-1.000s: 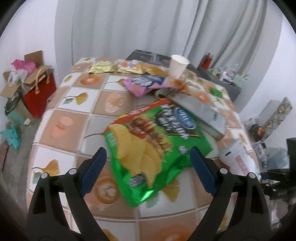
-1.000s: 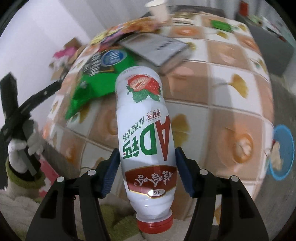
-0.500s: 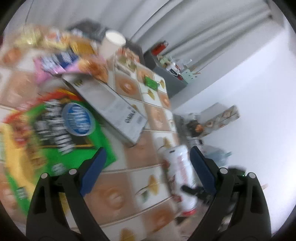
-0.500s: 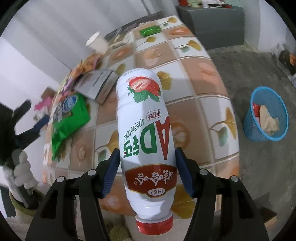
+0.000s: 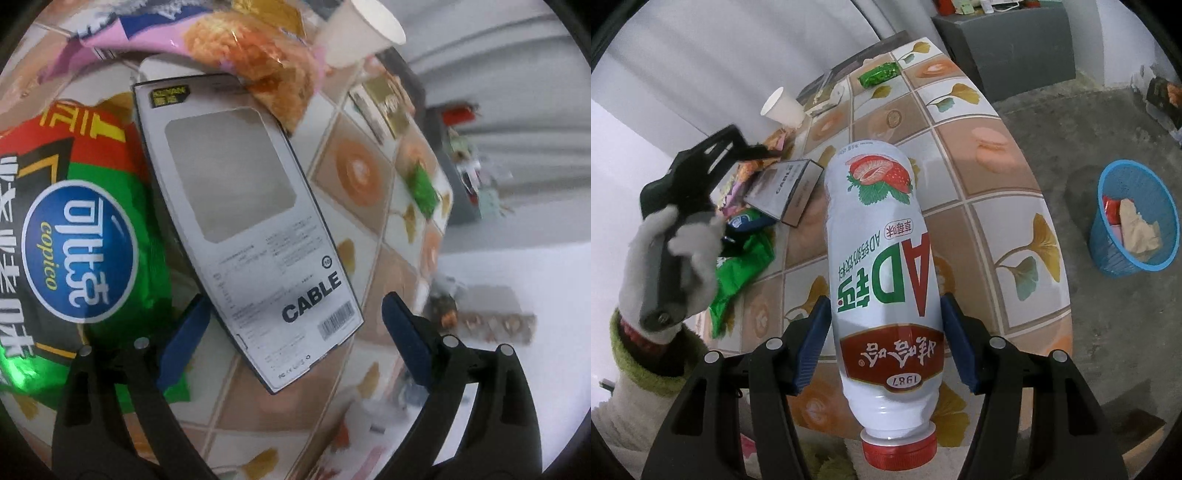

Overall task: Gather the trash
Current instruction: 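Grasp the white CABLE box with the left gripper while the right holds the bottle, then carry the box and bottle toward the blue wastebasket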

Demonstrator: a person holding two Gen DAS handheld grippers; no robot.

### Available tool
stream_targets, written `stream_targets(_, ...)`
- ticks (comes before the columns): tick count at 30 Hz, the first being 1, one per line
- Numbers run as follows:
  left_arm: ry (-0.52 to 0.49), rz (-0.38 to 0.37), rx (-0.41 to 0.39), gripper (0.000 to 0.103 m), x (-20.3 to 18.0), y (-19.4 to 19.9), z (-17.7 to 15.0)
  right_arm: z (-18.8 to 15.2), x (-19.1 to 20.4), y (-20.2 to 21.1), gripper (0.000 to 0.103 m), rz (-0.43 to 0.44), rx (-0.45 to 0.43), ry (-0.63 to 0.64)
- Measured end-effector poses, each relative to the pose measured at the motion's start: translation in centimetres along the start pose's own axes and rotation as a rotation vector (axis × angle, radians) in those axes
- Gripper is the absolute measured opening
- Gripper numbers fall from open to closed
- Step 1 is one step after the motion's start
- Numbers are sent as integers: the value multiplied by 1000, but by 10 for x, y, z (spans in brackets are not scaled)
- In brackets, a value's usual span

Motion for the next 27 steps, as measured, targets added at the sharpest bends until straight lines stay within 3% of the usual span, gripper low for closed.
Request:
stream_targets(8,99,258,-167,92,-27,-6,4,-2,-6,4,59,59,-12,-7)
stream_targets(11,41,410,-256,92,-50,-17,1,-4,-9,6,59,76,-17,-11)
stream_targets(13,-6,471,-292,93,-59,-22,-2,-4,-11,8,59,84,-19,-13)
stream_targets(18,-150,479,-329,93,-72,-27,-5,-6,-20,19,59,86,-40,-27)
stream_targets(22,-278,457,-295,93,-71,-26,-17,-5,-29,28,59,81,-66,-49)
stream_targets(27,-482,399,-250,93,-68,-21,-58,-5,-39,40,59,62,-96,-74)
Point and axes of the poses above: each gripper's, at about its wrist camera, not at the fingertips, and y roughly against the way its jaws point, x to its left, z to its top, the point moved 2 cm from there along -y, roughly the way its jaws point, and after that the axes turned 13 degrees about z, right-handed, at the moved point
